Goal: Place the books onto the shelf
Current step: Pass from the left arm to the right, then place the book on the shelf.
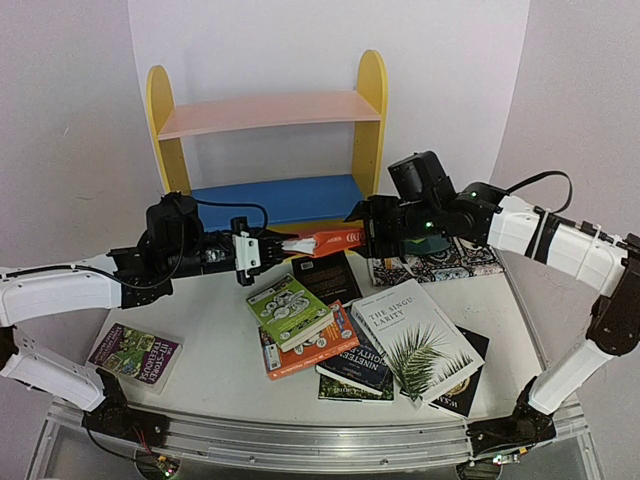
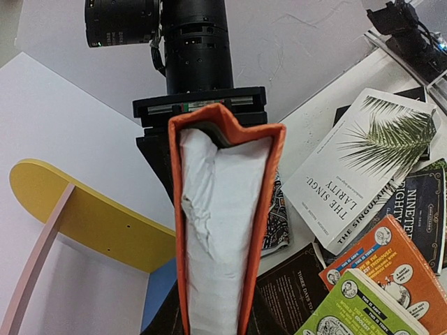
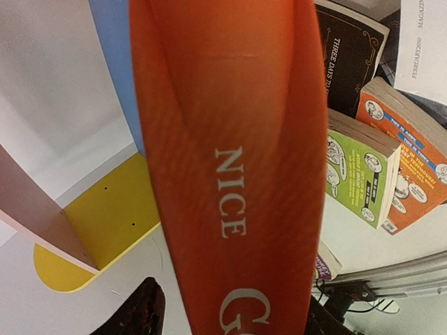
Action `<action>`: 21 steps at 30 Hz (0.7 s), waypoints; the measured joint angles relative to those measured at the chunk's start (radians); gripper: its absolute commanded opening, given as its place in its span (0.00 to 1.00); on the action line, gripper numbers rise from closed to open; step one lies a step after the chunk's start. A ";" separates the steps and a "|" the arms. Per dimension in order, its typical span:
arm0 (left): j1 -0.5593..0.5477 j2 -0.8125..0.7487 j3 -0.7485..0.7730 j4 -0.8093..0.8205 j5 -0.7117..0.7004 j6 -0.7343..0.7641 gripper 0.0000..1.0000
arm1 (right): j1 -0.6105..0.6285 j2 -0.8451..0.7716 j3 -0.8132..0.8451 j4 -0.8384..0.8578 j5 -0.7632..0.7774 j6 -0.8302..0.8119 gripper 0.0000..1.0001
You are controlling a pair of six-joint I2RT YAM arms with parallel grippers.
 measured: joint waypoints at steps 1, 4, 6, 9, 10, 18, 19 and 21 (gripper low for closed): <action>-0.001 0.000 0.000 0.000 0.000 0.000 0.24 | 0.000 0.000 -0.005 0.008 0.002 0.004 0.42; -0.002 0.000 0.000 0.008 -0.003 0.005 0.51 | 0.000 0.000 -0.016 0.018 0.007 0.004 0.33; -0.004 -0.001 0.000 0.018 0.001 0.012 0.63 | 0.000 0.000 -0.023 0.025 0.023 -0.002 0.28; -0.006 -0.005 0.000 0.028 0.014 0.009 0.73 | 0.000 0.000 -0.034 0.026 0.053 -0.028 0.22; -0.006 -0.007 0.000 0.031 0.017 0.009 0.75 | 0.000 0.000 -0.037 0.028 0.065 -0.040 0.19; -0.006 -0.073 -0.009 0.039 0.048 -0.076 0.87 | 0.000 -0.006 -0.052 0.028 0.121 -0.143 0.14; -0.006 -0.089 -0.014 0.039 0.053 -0.104 0.87 | 0.000 -0.006 -0.052 0.029 0.124 -0.170 0.13; -0.007 -0.123 -0.023 0.040 0.055 -0.177 0.86 | 0.000 -0.007 -0.052 0.029 0.127 -0.243 0.14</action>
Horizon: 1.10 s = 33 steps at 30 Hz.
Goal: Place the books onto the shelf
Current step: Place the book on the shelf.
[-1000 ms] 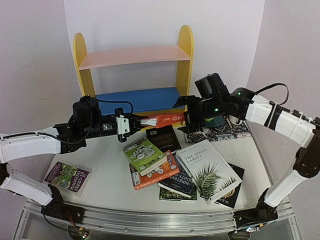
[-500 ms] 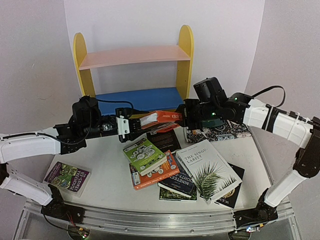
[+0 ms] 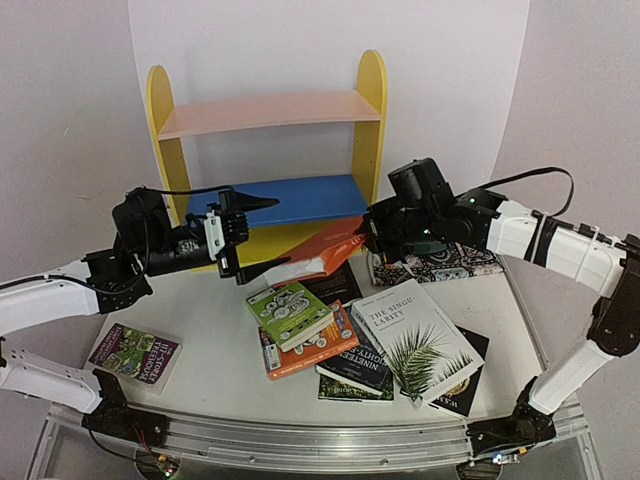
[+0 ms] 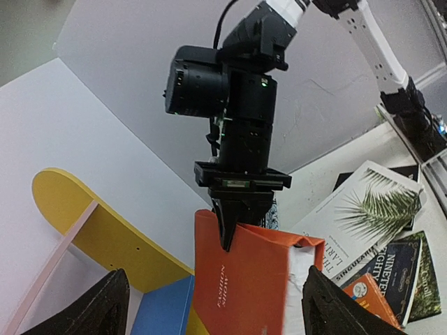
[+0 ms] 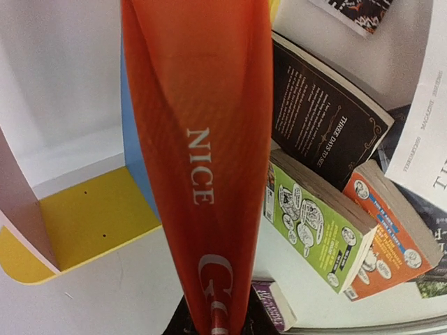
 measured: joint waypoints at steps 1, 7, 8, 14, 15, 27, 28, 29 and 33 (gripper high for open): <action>0.000 -0.017 -0.002 0.000 -0.002 -0.045 0.86 | 0.000 -0.001 0.000 0.000 0.002 -0.066 0.14; 0.000 -0.110 -0.011 0.003 -0.074 -0.317 0.87 | 0.000 -0.031 0.007 0.006 -0.018 -0.594 0.16; 0.000 -0.129 -0.018 0.005 -0.092 -0.354 0.87 | 0.000 -0.043 0.006 0.010 -0.028 -0.682 0.16; 0.000 -0.206 -0.056 -0.001 -0.190 -0.468 0.88 | 0.000 -0.183 -0.005 0.032 -0.085 -1.184 0.13; 0.000 -0.212 -0.058 -0.002 -0.201 -0.478 0.88 | 0.000 -0.206 -0.005 0.040 -0.095 -1.251 0.12; 0.000 -0.208 -0.058 -0.029 -0.322 -0.555 0.89 | 0.000 -0.180 0.237 0.037 -0.072 -1.701 0.08; 0.000 -0.208 -0.058 -0.035 -0.327 -0.560 0.89 | 0.000 -0.158 0.278 0.038 -0.060 -1.723 0.08; 0.000 -0.207 -0.058 -0.042 -0.330 -0.562 0.89 | 0.000 -0.138 0.317 0.040 -0.050 -1.742 0.08; 0.000 -0.208 -0.058 -0.052 -0.346 -0.563 0.90 | 0.000 -0.058 0.457 0.040 -0.015 -1.802 0.09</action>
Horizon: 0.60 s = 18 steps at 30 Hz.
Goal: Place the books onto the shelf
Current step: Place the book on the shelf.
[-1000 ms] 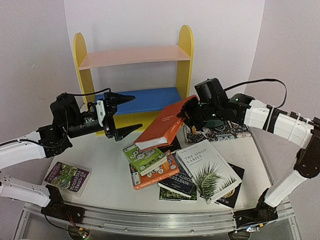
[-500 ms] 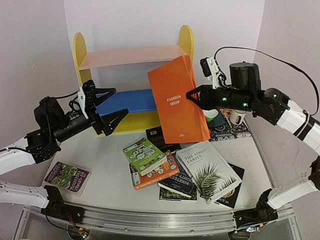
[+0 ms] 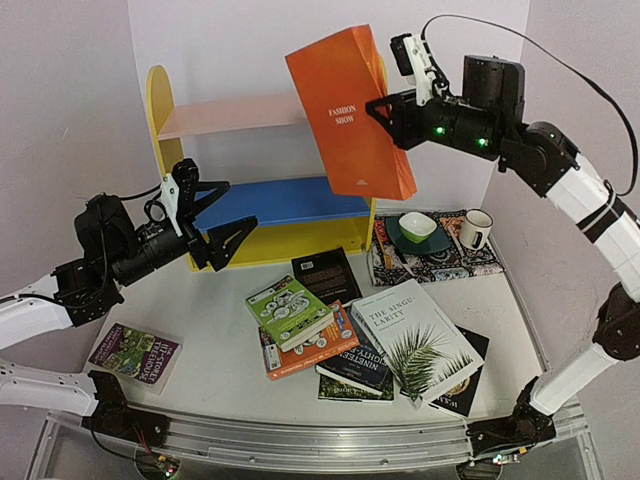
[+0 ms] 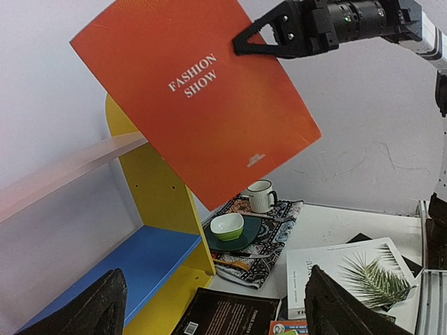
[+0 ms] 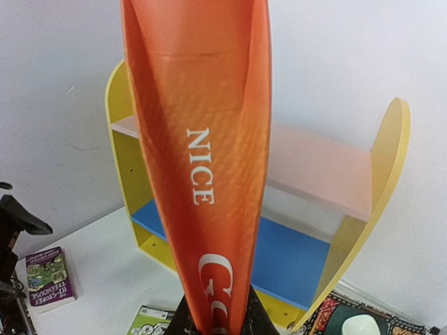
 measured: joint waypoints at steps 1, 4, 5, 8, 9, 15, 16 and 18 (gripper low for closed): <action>0.000 -0.001 0.000 -0.001 -0.002 0.000 0.89 | 0.000 0.022 0.036 0.002 0.010 -0.013 0.08; 0.000 -0.006 0.000 -0.002 -0.009 -0.001 0.89 | 0.000 0.081 0.123 0.029 0.032 -0.051 0.07; 0.000 -0.006 0.000 -0.002 -0.011 -0.002 0.89 | 0.000 0.103 0.151 0.043 0.041 -0.066 0.06; 0.000 -0.006 0.000 -0.008 -0.017 -0.006 0.89 | 0.000 0.171 0.235 0.097 0.071 -0.108 0.06; 0.000 -0.006 0.000 -0.010 -0.017 -0.007 0.89 | 0.000 0.195 0.261 0.116 0.080 -0.122 0.06; 0.000 -0.006 0.000 -0.011 -0.017 -0.025 0.89 | -0.014 0.373 0.464 0.226 0.144 -0.192 0.04; 0.000 -0.005 0.000 -0.011 -0.017 -0.026 0.89 | -0.020 0.412 0.512 0.242 0.153 -0.199 0.04; 0.000 -0.005 0.000 -0.013 -0.017 -0.027 0.89 | -0.035 0.473 0.582 0.270 0.171 -0.208 0.05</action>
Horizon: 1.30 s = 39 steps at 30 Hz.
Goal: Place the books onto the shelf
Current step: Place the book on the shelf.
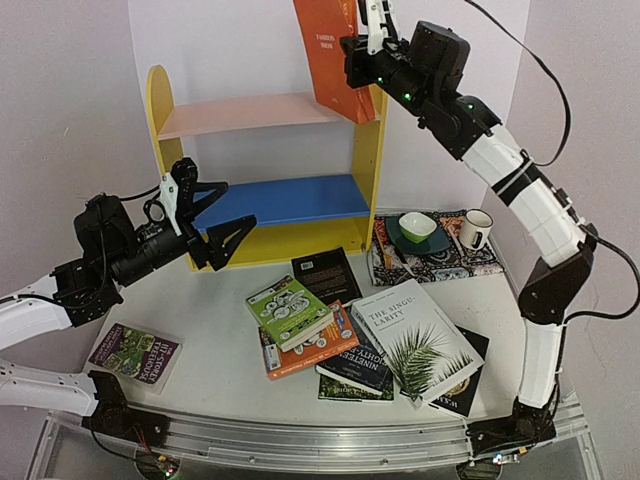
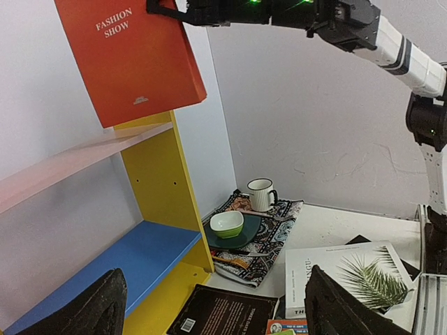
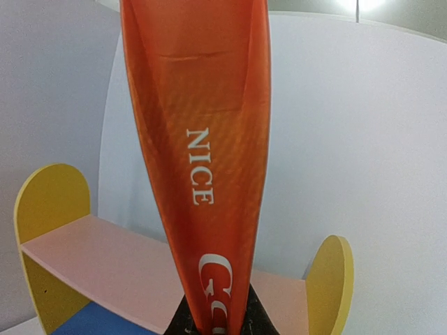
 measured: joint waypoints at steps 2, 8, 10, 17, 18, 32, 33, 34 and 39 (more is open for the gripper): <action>0.000 0.000 0.000 -0.003 0.000 -0.002 0.89 | -0.023 0.057 0.054 0.034 0.017 -0.002 0.10; 0.000 -0.001 -0.005 -0.015 -0.004 -0.006 0.89 | -0.120 0.153 0.092 0.097 0.049 0.051 0.15; 0.000 -0.001 -0.008 -0.024 -0.007 -0.006 0.89 | -0.161 0.182 0.101 0.130 0.052 0.096 0.21; 0.000 -0.001 -0.008 -0.034 -0.008 -0.006 0.89 | -0.246 0.215 0.129 0.184 0.108 0.188 0.63; 0.000 -0.001 -0.008 -0.037 -0.008 -0.006 0.89 | -0.248 0.215 0.129 0.189 0.114 0.194 0.66; 0.000 0.053 0.002 -0.042 -0.023 0.002 0.91 | -0.247 0.215 0.093 0.222 0.125 0.227 0.46; 0.000 0.065 0.006 -0.043 -0.032 0.001 0.92 | -0.247 0.215 0.093 0.224 0.124 0.227 0.44; 0.000 0.079 0.014 -0.044 -0.042 0.000 0.92 | -0.247 0.215 0.093 0.225 0.124 0.226 0.43; 0.035 0.175 0.095 -0.055 -0.078 -0.060 0.88 | -0.242 0.215 0.093 0.239 0.111 0.227 0.34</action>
